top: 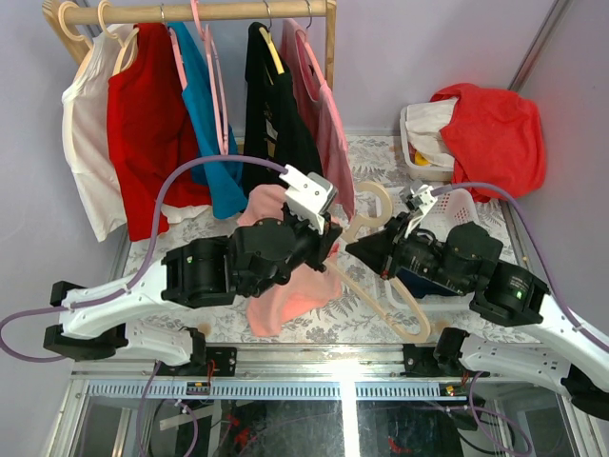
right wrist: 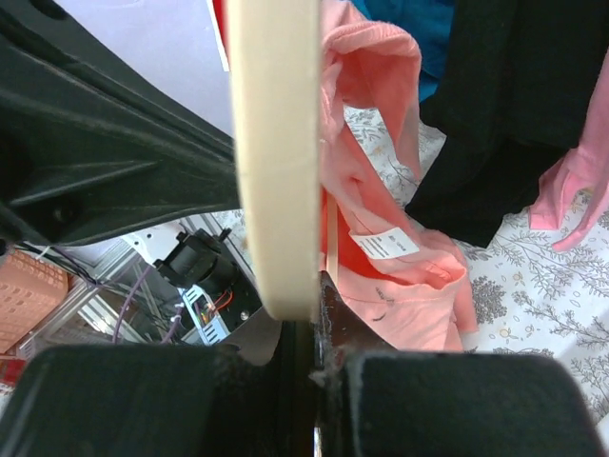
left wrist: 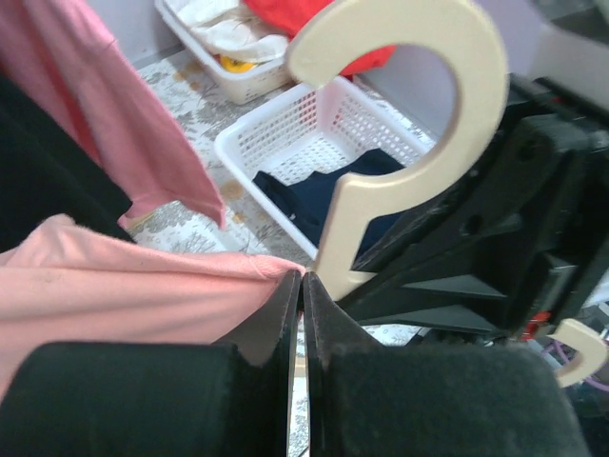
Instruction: Place the t-shirt on the hanger
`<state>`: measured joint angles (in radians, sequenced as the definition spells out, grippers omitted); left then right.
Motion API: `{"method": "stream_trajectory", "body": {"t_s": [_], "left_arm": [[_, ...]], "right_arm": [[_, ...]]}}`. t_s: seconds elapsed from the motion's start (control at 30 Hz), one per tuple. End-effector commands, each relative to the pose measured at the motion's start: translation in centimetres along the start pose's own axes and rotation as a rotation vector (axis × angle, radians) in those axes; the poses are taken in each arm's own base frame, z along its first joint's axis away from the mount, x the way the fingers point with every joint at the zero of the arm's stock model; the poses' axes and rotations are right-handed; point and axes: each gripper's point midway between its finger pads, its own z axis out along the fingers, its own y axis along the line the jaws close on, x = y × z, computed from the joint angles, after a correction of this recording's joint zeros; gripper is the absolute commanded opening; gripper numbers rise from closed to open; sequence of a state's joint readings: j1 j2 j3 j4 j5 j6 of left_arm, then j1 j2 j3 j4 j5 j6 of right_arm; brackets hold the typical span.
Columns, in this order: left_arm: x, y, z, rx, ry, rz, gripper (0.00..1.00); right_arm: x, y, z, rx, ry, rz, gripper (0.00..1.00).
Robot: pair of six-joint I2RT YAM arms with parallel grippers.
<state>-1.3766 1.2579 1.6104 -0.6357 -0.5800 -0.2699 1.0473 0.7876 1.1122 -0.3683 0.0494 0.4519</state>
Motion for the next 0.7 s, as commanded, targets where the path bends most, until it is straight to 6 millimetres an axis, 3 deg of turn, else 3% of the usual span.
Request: {"method": "stream_trajectory", "body": {"t_s": [0.0,0.2,0.33,0.4,0.53,0.67], "left_arm": [[-4.9,-6.1,-1.7,0.239,-0.126,-0.092,0.00],[-5.8,-10.3,-3.2,0.397,-0.140,-0.082,0.00],[-6.0,-11.4,-3.9,0.432,-0.148,-0.077,0.00],[-5.8,-10.4,-4.1,0.390,-0.145,-0.084,0.00],[-5.3,-5.8,-4.8,0.205,-0.159,-0.127,0.03],[-4.3,-1.3,-6.0,0.060,-0.170,-0.166,0.19]], "right_arm": [[-3.4,0.9,0.0,-0.038,-0.165,-0.001,0.00],[-3.9,1.0,-0.2,-0.046,-0.195,-0.007,0.00],[-4.0,1.1,-0.1,-0.055,-0.212,0.000,0.00],[-3.7,0.9,-0.2,-0.057,-0.212,0.000,0.00],[-3.2,0.3,-1.4,-0.056,-0.254,0.000,0.00],[-3.2,-0.4,-3.4,-0.047,-0.304,-0.007,0.00]]}}
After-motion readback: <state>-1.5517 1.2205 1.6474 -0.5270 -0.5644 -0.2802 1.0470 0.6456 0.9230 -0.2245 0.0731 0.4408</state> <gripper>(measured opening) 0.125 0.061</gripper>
